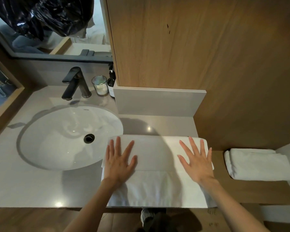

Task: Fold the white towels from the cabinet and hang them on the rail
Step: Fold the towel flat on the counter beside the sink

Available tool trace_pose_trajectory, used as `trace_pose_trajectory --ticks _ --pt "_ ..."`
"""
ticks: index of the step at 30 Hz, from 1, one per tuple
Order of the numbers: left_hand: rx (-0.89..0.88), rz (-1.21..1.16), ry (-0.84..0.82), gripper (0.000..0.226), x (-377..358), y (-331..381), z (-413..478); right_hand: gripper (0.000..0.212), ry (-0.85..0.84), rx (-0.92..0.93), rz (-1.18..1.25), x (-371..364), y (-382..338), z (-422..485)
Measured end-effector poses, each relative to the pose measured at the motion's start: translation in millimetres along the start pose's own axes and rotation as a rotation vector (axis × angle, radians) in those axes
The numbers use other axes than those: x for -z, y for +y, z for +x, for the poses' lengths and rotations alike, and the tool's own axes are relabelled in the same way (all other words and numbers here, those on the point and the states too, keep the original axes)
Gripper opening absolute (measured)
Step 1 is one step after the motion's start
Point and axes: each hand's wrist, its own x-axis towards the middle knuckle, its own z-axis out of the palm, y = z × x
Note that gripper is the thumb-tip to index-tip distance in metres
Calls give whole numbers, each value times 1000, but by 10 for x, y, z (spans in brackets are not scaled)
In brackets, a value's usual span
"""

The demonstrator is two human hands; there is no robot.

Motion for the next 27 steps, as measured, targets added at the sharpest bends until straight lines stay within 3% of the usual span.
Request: trace_pose_trajectory --ticks 7,12,15,22,27 --pt "-6 -46 -134 77 104 -17 102 64 -136 10 89 285 -11 20" --pt "-181 94 -240 78 360 -6 431 96 -239 83 75 701 -107 393" --pt "-233 168 -333 84 506 12 655 100 -323 111 -53 813 -245 559" --pt "-220 260 -390 82 664 -59 882 88 -279 168 -153 887 -295 634" --pt "-318 326 -272 51 748 -107 950 43 -162 180 -130 1021 -235 593"
